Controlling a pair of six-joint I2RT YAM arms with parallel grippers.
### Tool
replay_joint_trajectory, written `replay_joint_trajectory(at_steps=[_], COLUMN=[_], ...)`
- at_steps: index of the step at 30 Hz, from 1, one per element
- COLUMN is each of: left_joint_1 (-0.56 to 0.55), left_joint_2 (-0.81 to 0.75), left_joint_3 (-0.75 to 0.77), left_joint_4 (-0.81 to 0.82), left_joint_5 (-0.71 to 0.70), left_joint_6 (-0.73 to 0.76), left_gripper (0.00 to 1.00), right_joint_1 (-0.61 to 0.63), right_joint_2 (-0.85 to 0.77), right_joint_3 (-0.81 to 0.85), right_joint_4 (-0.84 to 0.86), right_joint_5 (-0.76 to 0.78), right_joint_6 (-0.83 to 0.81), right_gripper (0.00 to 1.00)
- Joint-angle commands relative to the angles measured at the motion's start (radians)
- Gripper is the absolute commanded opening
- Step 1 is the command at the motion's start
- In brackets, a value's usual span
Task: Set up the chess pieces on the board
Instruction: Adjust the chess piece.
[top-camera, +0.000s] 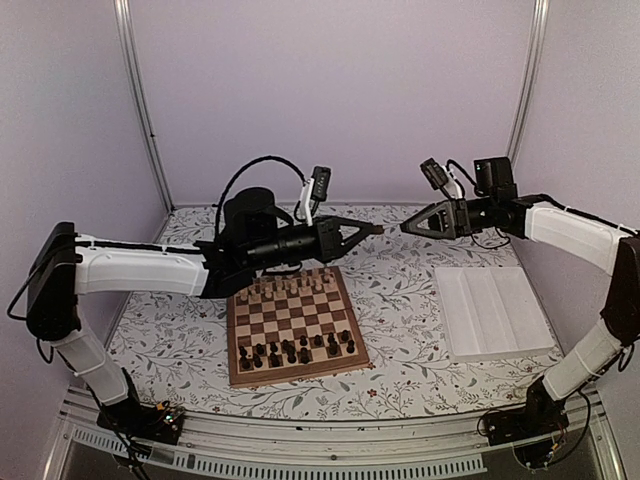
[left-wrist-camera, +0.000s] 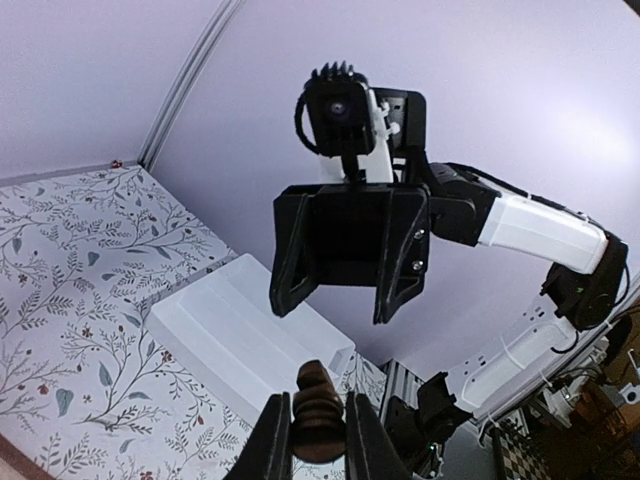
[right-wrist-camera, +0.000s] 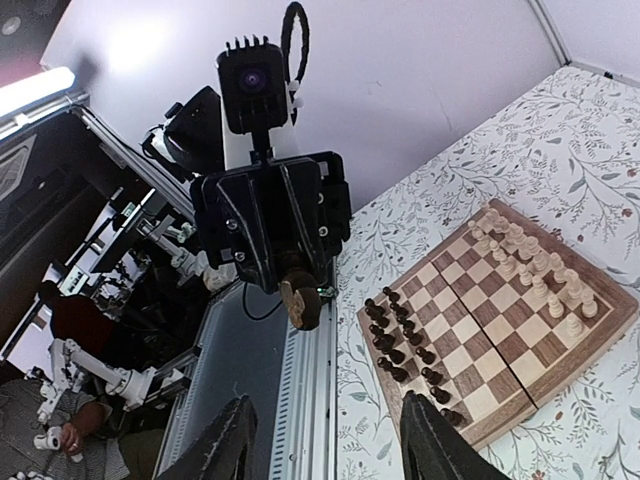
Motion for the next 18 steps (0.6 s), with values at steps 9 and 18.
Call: replay_joint_trajectory(at_steps=[9,18], left_joint_1=[-0.036,-0.039], left_joint_2=[0.086,0.126], left_joint_3=[0.065,0.104], left_joint_4=[0.120,0.104], left_joint_5=[-0.005,0.012], left_joint_6=[0.024,0.021], left_gripper=[0.09,0.10], right_joint_1=[0.073,0.083], right_joint_2=[0.050,0.061], right_joint_3=[0.003,-0.003], right_joint_4=[0.239,0.291], right_joint_5=[-0.112,-0.126], right_joint_6=[0.263,0.308], right_gripper=[0.52,0.29])
